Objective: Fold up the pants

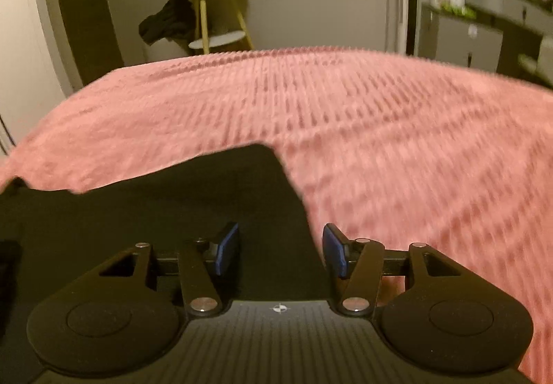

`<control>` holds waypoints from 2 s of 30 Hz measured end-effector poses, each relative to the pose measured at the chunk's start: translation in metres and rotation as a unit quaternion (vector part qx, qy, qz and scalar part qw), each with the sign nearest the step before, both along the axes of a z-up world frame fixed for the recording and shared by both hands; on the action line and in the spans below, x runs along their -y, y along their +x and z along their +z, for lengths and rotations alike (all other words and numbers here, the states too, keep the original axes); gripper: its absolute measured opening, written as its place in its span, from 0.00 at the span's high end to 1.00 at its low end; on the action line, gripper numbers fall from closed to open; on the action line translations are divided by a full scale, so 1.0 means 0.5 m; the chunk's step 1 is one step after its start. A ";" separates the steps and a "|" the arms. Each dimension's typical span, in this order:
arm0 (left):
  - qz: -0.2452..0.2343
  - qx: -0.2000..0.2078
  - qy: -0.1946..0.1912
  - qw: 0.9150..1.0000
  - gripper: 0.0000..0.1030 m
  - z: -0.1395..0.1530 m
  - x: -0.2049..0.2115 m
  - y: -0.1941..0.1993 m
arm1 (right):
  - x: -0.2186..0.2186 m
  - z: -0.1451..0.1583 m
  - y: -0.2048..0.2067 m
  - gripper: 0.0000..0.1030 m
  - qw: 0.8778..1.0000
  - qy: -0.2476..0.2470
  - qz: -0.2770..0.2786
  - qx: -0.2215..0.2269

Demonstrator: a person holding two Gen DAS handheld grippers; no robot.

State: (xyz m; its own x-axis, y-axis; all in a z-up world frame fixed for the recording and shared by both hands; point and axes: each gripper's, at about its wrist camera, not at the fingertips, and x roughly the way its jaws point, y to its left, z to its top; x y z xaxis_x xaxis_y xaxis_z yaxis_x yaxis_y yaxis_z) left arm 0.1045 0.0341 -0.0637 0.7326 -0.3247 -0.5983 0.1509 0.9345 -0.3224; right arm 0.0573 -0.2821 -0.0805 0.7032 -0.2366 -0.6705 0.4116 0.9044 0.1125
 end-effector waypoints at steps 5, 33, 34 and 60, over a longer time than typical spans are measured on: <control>0.035 0.008 -0.031 0.999 0.47 0.035 -0.039 -0.035 | -0.052 0.039 -0.077 0.49 0.999 0.010 0.033 0.008; 0.326 -0.052 -0.278 0.902 0.43 -0.010 -0.618 -0.114 | -0.057 -0.003 -0.022 0.31 0.995 0.039 0.081 -0.052; 0.328 -0.058 -0.279 0.901 0.45 -0.009 -0.623 -0.108 | -0.057 -0.003 -0.021 0.30 0.995 0.039 0.080 -0.052; 0.275 -0.055 -0.301 0.911 0.21 -0.042 -0.671 -0.167 | -0.061 -0.010 -0.001 0.13 0.994 0.033 0.089 -0.051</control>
State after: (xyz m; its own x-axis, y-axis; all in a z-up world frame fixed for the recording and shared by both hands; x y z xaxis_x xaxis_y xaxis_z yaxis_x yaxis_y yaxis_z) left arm 0.0212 0.3696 -0.0849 0.8299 -0.2212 -0.5122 -0.3507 0.5073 -0.7872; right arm 0.0566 -0.2515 -0.0856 0.6581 -0.0683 -0.7498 0.2583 0.9559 0.1397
